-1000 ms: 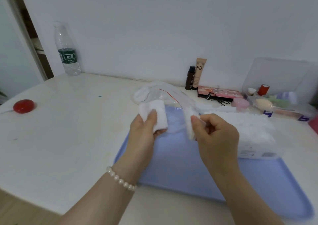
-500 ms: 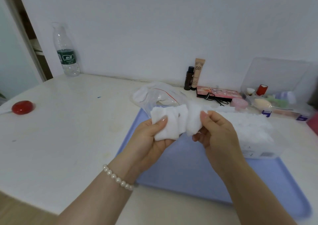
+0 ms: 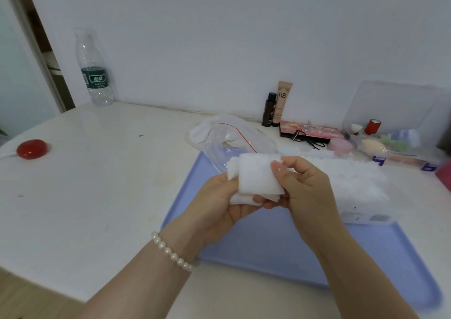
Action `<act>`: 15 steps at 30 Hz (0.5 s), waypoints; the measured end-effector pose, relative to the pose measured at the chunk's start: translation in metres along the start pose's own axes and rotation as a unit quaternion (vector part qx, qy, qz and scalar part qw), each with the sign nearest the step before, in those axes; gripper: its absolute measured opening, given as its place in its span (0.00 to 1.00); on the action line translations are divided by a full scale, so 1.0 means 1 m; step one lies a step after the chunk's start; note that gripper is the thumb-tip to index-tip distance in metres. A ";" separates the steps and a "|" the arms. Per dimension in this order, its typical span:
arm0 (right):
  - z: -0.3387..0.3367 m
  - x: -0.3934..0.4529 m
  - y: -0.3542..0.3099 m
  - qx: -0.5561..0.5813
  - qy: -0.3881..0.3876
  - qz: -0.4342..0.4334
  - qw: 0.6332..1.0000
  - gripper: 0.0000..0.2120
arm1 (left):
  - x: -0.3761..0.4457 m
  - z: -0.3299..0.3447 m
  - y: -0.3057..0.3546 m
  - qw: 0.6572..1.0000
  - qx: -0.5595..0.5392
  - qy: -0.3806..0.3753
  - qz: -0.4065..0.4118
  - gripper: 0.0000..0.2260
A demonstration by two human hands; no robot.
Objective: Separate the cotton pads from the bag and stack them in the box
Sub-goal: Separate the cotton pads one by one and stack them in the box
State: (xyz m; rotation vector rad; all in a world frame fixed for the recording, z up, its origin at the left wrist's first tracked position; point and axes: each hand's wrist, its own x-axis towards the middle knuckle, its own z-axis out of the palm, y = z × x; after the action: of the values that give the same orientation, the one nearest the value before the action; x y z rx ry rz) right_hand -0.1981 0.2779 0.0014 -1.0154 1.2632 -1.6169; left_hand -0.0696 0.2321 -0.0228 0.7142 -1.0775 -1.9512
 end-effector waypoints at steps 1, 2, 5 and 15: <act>0.000 0.000 0.001 -0.009 0.014 -0.004 1.000 0.05 | 0.000 -0.001 0.000 1.000 -0.012 -0.005 0.000 0.15; 0.000 0.001 0.001 -0.013 0.021 -0.009 1.000 0.05 | 0.001 -0.001 0.000 1.000 -0.025 -0.005 0.000 0.18; 0.000 0.001 -0.001 -0.004 0.016 0.004 1.000 0.02 | 0.002 -0.002 0.001 0.999 -0.047 0.015 -0.002 0.23; -0.006 0.003 -0.001 0.047 -0.025 0.022 0.998 0.13 | 0.003 -0.003 0.004 0.991 -0.135 0.007 -0.006 0.20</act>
State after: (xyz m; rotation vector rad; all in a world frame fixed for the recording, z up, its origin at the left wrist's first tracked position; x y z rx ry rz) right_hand -0.2053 0.2774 0.0016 -0.9577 1.1567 -1.5936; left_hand -0.0677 0.2273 -0.0207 0.5853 -0.7804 -2.0494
